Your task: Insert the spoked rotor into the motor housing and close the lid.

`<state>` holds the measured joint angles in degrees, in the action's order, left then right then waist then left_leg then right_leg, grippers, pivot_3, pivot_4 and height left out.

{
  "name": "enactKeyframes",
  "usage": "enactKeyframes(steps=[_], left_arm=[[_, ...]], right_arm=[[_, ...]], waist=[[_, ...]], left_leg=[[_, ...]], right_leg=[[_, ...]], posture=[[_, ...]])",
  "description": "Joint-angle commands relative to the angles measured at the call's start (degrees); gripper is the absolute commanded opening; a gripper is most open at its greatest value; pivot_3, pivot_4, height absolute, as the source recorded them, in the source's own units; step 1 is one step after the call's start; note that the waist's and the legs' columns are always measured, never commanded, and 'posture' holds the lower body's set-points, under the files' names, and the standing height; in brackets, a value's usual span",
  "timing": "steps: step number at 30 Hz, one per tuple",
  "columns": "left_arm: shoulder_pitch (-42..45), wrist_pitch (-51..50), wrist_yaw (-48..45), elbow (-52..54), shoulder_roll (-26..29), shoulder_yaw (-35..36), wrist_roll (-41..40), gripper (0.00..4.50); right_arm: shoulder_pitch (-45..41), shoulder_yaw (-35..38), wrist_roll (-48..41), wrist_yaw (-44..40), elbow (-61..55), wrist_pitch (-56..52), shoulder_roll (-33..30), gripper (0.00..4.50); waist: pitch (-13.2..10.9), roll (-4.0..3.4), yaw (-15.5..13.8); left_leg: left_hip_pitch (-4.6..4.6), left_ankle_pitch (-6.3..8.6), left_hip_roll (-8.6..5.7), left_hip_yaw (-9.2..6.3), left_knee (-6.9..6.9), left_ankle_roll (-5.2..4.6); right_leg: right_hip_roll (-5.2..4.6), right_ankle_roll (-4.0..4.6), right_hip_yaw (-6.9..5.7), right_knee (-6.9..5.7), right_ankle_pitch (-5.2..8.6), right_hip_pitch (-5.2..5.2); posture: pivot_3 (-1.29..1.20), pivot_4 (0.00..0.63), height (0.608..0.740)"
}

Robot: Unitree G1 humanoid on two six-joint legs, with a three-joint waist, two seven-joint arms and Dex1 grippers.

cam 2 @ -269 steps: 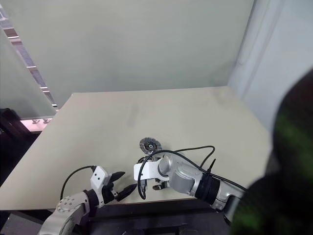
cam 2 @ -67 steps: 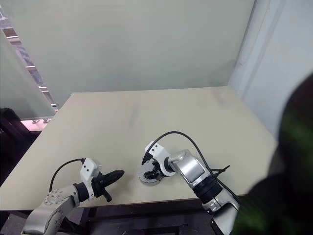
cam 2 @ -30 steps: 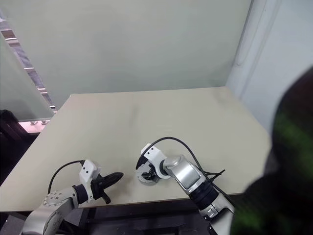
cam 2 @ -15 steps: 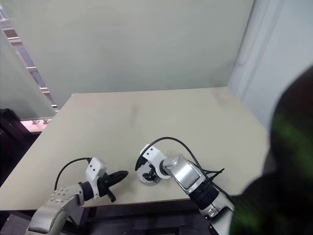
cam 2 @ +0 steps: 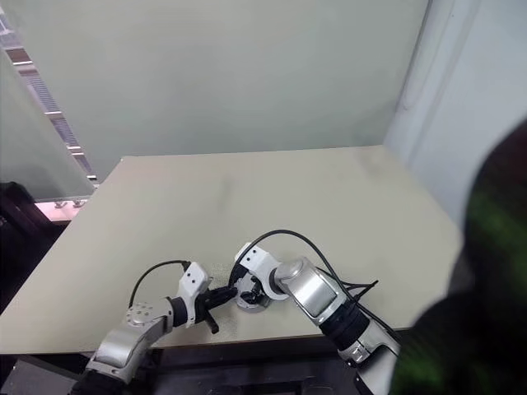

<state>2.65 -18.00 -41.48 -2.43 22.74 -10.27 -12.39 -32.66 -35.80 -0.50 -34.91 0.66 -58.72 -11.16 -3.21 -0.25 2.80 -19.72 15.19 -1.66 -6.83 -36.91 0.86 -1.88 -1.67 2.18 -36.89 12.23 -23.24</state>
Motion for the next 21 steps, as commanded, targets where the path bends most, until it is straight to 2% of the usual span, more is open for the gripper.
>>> enactKeyframes(steps=[1,6,7,9,15,21], left_arm=[[1.04,0.99,-0.84,-2.09,-0.68,-1.67,1.42,0.00],[1.68,1.43,-1.70,-2.72,-1.19,-2.21,1.95,0.00],[1.75,1.49,-1.84,-2.79,-1.17,-2.28,2.06,0.00],[1.84,1.54,-2.06,-2.82,-1.14,-2.43,2.30,0.00],[1.78,1.49,-2.66,-2.69,-1.31,-2.82,2.88,0.00],[2.00,1.50,-3.12,-2.90,-1.86,-3.09,3.38,0.00]], right_arm=[[0.19,-1.20,0.06,-1.12,0.26,0.16,-1.11,3.22],[-0.15,0.12,-0.29,-1.11,0.39,0.96,-1.00,3.22],[-0.26,0.31,-0.52,-1.50,0.26,1.10,-1.14,3.94],[-0.31,1.26,-1.36,-2.28,-0.23,1.11,-1.18,4.49],[-0.97,6.80,-4.99,-2.81,-1.63,-0.72,-0.27,4.49],[-1.74,17.28,-9.57,-0.40,-1.30,-3.83,1.93,4.49]], waist=[[0.03,-0.04,-0.02],[0.06,-0.05,-0.02],[0.06,-0.05,-0.02],[0.06,-0.04,-0.02],[0.06,-0.04,-0.02],[0.07,-0.05,-0.25]], left_leg=[[0.00,0.00,-0.03,-0.01,-0.01,0.00],[0.00,0.00,-0.13,-0.07,-0.04,-0.01],[0.00,-0.01,-0.14,-0.09,-0.05,-0.01],[0.00,-0.01,-0.14,-0.10,-0.07,-0.01],[-0.01,-0.02,-0.14,-0.11,-0.09,-0.02],[-0.05,-0.02,-0.20,-0.19,-0.09,-0.02]], right_leg=[[-0.02,0.00,0.01,0.00,0.00,0.01],[-0.06,-0.01,0.04,0.02,0.00,0.06],[-0.07,-0.01,0.04,0.02,0.00,0.07],[-0.07,-0.01,0.04,0.02,0.00,0.08],[-0.06,-0.01,0.04,0.01,0.00,0.08],[-0.07,-0.02,0.04,0.01,0.00,0.08]], posture=[[0.00,0.000,0.740],[0.00,0.000,0.740],[0.00,0.000,0.740],[0.00,0.000,0.740],[0.00,0.000,0.740],[0.00,0.000,0.740]])
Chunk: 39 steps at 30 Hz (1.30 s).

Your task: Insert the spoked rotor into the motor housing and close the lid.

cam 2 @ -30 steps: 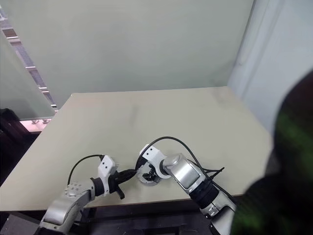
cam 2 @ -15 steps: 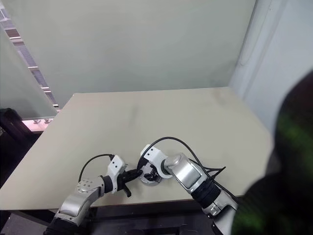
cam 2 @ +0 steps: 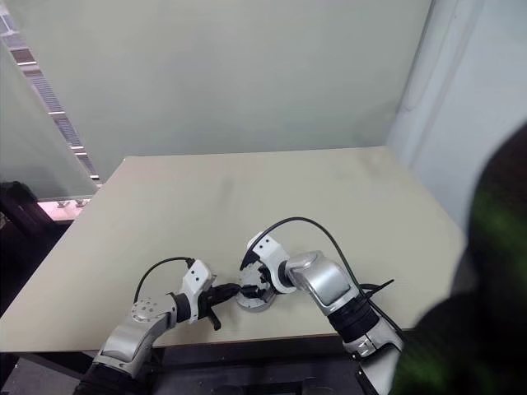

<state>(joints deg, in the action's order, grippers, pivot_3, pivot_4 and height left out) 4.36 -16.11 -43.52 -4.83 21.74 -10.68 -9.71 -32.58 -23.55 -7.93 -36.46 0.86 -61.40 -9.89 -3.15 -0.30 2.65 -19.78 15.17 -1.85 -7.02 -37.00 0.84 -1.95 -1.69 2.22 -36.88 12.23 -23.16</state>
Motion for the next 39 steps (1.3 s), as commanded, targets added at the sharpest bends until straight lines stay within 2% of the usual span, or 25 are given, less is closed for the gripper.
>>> enactKeyframes(steps=[1,7,10,23,39], left_arm=[[0.35,-0.35,-1.19,-0.58,-0.94,-2.71,0.78,0.00],[0.68,-0.24,-1.71,-0.90,-1.21,-2.85,1.06,0.00],[0.82,-0.21,-1.90,-1.06,-1.31,-2.82,1.19,0.00],[0.61,-0.24,-2.24,-0.78,-1.56,-2.49,1.46,0.00],[0.14,-0.66,-1.98,0.11,-1.14,-2.09,1.33,0.00]], right_arm=[[-2.03,7.54,-2.86,2.25,-0.96,-2.51,1.26,4.49],[-3.91,22.63,-7.47,7.48,4.13,-13.20,4.17,4.49],[-4.59,27.34,-8.42,9.54,7.90,-15.37,4.66,4.49],[-3.89,37.01,-13.90,10.97,20.88,-21.38,7.26,4.49],[-2.79,44.88,-19.80,11.17,25.24,-23.79,11.62,4.49]], waist=[[0.00,0.00,-0.19],[0.01,-0.02,-0.54],[0.03,-0.05,-0.68],[0.13,-0.24,-0.71],[0.17,-0.31,-0.36]], left_leg=[[-0.02,0.00,-0.02,0.00,0.00,0.00],[-0.08,0.00,-0.07,-0.03,0.00,-0.01],[-0.09,0.00,-0.08,-0.02,0.02,-0.01],[-0.13,-0.01,-0.16,0.00,0.02,-0.06],[-0.12,0.00,-0.16,-0.01,0.03,-0.08]], right_leg=[[0.00,0.00,0.01,0.00,0.00,-0.01],[-0.01,0.00,0.06,0.00,0.00,-0.03],[-0.01,0.01,0.08,-0.01,-0.01,-0.05],[-0.01,0.00,0.18,-0.01,-0.01,-0.04],[0.00,0.00,0.18,-0.02,-0.01,-0.04]], posture=[[0.00,0.000,0.740],[0.00,0.000,0.740],[0.00,0.000,0.740],[0.00,0.000,0.740],[0.00,0.000,0.740]])
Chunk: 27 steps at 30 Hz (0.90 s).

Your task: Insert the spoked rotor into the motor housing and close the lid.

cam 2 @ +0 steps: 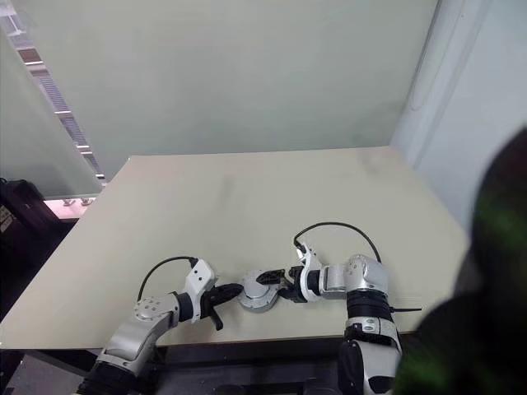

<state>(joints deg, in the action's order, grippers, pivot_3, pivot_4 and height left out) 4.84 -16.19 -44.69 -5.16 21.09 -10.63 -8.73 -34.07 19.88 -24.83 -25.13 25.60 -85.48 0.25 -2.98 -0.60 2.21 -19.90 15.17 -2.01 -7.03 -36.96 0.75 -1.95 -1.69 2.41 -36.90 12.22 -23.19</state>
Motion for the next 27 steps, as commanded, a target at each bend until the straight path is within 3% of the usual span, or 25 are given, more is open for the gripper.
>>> enactKeyframes(steps=[1,2,5,9,14,27], left_arm=[[-0.32,-0.58,-0.79,0.45,-0.46,-2.12,0.34,0.00],[-0.33,-0.59,-0.77,0.47,-0.44,-2.10,0.34,0.00],[-0.34,-0.67,-0.66,0.55,-0.37,-2.03,0.30,0.00],[-0.40,-0.76,-0.60,0.65,-0.31,-1.96,0.27,0.00],[-0.55,-0.87,-0.54,0.88,-0.29,-1.83,0.30,0.00],[-0.70,-3.47,-0.26,3.18,-1.42,2.30,-3.03,0.00]], right_arm=[[-1.42,1.89,-2.94,-0.04,0.84,0.35,1.63,4.49],[-1.54,2.32,-2.99,0.13,1.10,0.34,1.77,4.49],[-1.68,3.14,-3.21,0.50,2.06,0.40,2.01,3.87],[-1.64,3.79,-3.50,1.06,2.79,0.46,2.21,2.50],[-1.17,3.95,-3.94,1.61,2.89,0.61,2.43,1.26],[-0.10,3.19,-4.12,2.93,2.11,0.81,2.01,1.25]], waist=[[0.01,-0.02,0.18],[0.01,-0.02,0.28],[0.02,-0.02,0.52],[0.02,-0.03,0.67],[0.15,-0.19,0.67],[0.18,-0.25,0.67]], left_leg=[[0.00,0.00,0.00,0.00,0.00,0.00],[0.01,0.00,0.00,0.01,-0.01,0.00],[0.01,-0.01,0.00,0.02,-0.02,-0.02],[0.00,-0.01,0.01,0.03,-0.01,-0.02],[0.09,-0.01,0.05,0.04,0.01,-0.02],[0.12,-0.02,0.06,0.08,0.02,-0.03]], right_leg=[[0.00,0.00,0.01,0.00,0.00,0.00],[0.00,0.00,0.00,-0.01,0.00,0.02],[0.00,0.00,0.01,0.00,0.00,0.02],[0.00,0.00,0.01,-0.01,0.00,-0.02],[0.02,0.00,0.00,-0.04,0.00,0.03],[0.02,0.00,0.01,-0.04,0.00,0.03]], posture=[[0.00,0.000,0.740],[0.00,0.000,0.740],[0.00,0.000,0.740],[0.00,0.000,0.740],[0.00,0.000,0.740],[0.00,0.000,0.740]])
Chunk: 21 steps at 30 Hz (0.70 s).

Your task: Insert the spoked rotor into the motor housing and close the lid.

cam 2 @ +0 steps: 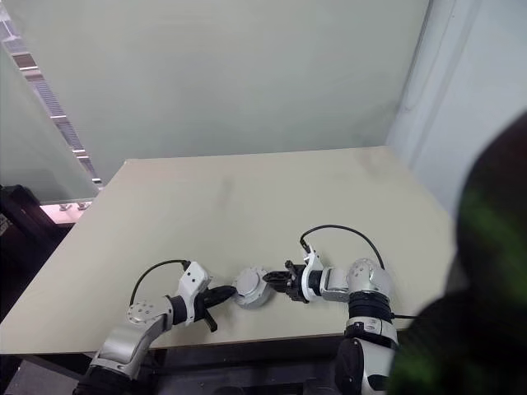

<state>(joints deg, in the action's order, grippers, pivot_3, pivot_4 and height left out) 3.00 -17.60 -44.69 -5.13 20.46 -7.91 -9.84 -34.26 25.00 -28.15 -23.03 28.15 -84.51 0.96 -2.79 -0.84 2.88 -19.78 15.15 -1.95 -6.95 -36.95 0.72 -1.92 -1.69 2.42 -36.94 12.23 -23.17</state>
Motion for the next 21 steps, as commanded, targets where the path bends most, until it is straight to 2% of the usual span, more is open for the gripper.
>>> enactKeyframes(steps=[1,4,12,15,21], left_arm=[[1.26,-3.12,-0.04,3.34,-0.41,-0.04,-1.95,0.18],[1.27,-5.38,-0.07,4.81,-0.15,2.23,-3.87,0.88],[1.42,-11.97,2.15,6.21,0.38,13.44,-13.16,3.57],[0.73,-15.26,4.66,7.77,-1.28,18.79,-18.82,4.50],[-1.93,-25.51,10.12,12.34,-4.80,26.87,-31.40,4.50]], right_arm=[[0.15,-1.95,-0.73,0.93,-0.44,-0.02,1.29,1.25],[0.26,-1.97,-0.68,1.20,-0.51,0.26,1.31,1.25],[0.58,-1.92,-1.59,1.35,0.63,1.37,1.04,1.24],[0.64,-0.15,-2.84,1.24,1.18,1.28,1.46,1.24],[1.36,4.18,-7.29,-0.01,-0.13,0.22,3.61,1.22]], waist=[[0.00,0.00,0.02],[0.00,0.00,0.06],[0.01,0.04,0.77],[0.00,0.04,1.50],[-0.02,0.08,1.53]], left_leg=[[0.00,0.00,0.00,0.00,0.00,0.00],[0.01,0.00,0.02,0.01,0.00,0.00],[-0.04,0.00,0.17,0.05,0.02,0.00],[-0.03,0.00,0.27,0.05,0.05,0.01],[-0.13,0.02,0.29,0.04,0.07,0.00]], right_leg=[[0.00,0.00,0.00,0.00,0.00,0.00],[0.01,0.00,-0.01,0.00,0.00,0.00],[0.08,0.00,-0.04,0.00,0.00,-0.11],[0.16,0.00,-0.09,0.00,0.00,-0.13],[0.16,0.00,-0.09,0.02,0.00,-0.21]], posture=[[0.00,0.000,0.740],[0.00,0.000,0.740],[0.00,0.000,0.740],[0.00,0.000,0.740],[0.00,0.000,0.740]])
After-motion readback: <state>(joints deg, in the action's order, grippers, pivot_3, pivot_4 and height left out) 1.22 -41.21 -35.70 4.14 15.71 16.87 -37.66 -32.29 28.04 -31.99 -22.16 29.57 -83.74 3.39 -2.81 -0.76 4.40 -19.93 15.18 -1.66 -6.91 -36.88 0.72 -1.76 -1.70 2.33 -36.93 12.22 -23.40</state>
